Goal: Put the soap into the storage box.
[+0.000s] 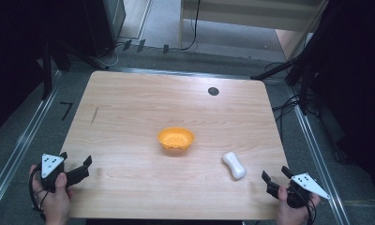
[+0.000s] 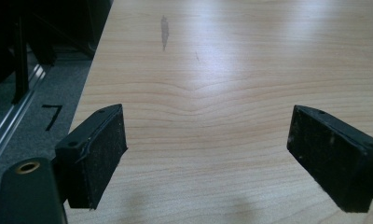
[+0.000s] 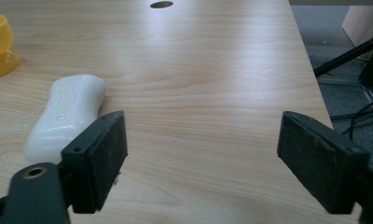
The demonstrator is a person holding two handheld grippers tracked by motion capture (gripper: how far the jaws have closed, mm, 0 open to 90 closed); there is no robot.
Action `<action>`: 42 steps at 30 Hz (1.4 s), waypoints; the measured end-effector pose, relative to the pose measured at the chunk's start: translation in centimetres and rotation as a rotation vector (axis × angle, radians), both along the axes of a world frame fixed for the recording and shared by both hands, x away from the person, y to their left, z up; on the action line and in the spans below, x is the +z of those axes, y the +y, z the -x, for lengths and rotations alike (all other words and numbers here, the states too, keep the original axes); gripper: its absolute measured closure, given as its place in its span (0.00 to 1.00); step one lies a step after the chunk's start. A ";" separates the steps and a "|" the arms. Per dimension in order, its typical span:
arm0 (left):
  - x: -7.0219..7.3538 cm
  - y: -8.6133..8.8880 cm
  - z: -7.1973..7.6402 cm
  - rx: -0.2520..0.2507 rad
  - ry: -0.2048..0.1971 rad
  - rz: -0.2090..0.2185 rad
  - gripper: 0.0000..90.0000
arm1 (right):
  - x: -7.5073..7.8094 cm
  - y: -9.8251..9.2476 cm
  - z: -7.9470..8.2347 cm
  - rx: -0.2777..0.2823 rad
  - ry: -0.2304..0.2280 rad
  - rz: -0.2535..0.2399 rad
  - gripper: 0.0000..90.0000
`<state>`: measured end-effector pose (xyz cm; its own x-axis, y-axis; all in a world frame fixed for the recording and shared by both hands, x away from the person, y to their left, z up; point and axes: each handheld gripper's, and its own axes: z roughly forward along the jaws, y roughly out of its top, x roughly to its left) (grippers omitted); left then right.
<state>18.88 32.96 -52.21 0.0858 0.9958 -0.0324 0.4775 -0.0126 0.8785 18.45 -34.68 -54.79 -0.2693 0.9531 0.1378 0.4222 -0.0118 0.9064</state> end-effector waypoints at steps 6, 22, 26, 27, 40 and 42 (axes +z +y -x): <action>0.0 -0.1 0.0 -0.009 0.008 -0.011 0.14 | 0.1 -0.1 -0.1 0.046 0.007 -0.025 0.27; 0.0 -0.2 -0.1 -0.016 0.016 -0.021 0.15 | 3.0 2.5 -2.4 0.216 0.164 0.135 0.30; 0.0 -0.2 -0.1 -0.017 0.020 -0.021 0.15 | 3.6 3.1 -3.3 0.237 0.210 0.154 0.29; 0.0 -0.3 -0.1 -0.017 0.021 -0.022 0.15 | 3.7 3.2 -3.6 0.241 0.221 0.160 0.29; 0.0 -0.4 -0.1 -0.021 0.022 -0.036 0.15 | 5.3 5.6 -5.8 0.317 0.326 0.175 0.29; 0.0 -0.4 -0.1 -0.021 0.022 -0.038 0.15 | 5.2 6.0 -6.0 0.315 0.347 0.180 0.29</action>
